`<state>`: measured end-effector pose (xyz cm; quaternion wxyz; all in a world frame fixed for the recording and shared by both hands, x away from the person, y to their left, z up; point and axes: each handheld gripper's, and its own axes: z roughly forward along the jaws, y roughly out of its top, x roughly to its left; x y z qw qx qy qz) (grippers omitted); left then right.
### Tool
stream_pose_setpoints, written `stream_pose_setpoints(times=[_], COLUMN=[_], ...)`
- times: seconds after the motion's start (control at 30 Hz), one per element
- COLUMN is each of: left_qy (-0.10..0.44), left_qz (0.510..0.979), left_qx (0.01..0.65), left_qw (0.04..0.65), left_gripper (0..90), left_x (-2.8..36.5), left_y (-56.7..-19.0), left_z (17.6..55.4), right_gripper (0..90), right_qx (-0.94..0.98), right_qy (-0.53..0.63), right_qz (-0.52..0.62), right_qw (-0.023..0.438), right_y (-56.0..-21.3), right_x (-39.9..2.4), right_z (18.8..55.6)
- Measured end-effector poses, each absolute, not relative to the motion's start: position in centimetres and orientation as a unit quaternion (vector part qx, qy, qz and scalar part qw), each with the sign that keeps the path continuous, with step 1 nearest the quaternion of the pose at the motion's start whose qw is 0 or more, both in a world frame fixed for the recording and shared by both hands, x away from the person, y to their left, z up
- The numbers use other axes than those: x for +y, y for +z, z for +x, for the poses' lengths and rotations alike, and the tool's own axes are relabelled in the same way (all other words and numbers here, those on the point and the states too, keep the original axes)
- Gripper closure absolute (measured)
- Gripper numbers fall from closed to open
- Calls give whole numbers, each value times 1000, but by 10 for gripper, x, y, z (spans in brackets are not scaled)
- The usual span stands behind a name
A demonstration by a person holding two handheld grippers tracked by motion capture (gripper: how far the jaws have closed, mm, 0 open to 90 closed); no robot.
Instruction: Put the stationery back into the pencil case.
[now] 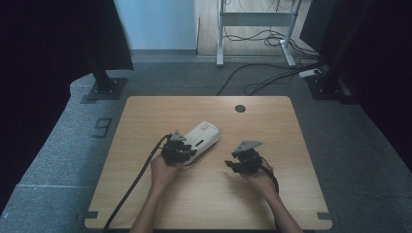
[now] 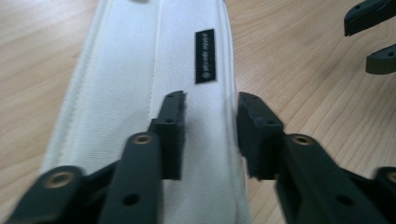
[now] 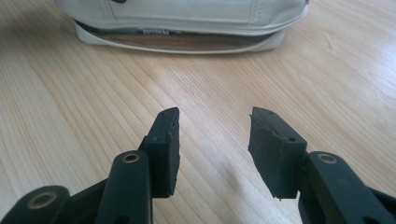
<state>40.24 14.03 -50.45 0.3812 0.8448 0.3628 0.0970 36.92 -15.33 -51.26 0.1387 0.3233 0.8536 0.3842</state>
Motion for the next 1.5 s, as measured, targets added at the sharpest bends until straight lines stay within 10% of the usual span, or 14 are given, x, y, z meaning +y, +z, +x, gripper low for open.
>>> stream_pose_setpoints(times=[0.43,0.93,1.5], left_qy=[127,106,139], left_qz=[845,836,850], left_qx=[362,381,392], left_qw=[373,380,324], left_gripper=[140,22,0], left_x=[145,192,211], left_y=[-489,-511,-548], left_z=[367,323,308], right_gripper=[436,28,0], right_qx=[842,834,832], right_qy=[397,384,351], right_qz=[338,365,398], right_qw=[141,156,163], right_y=[-518,-535,-556], right_x=[-179,-215,-248], right_z=[356,328,316])
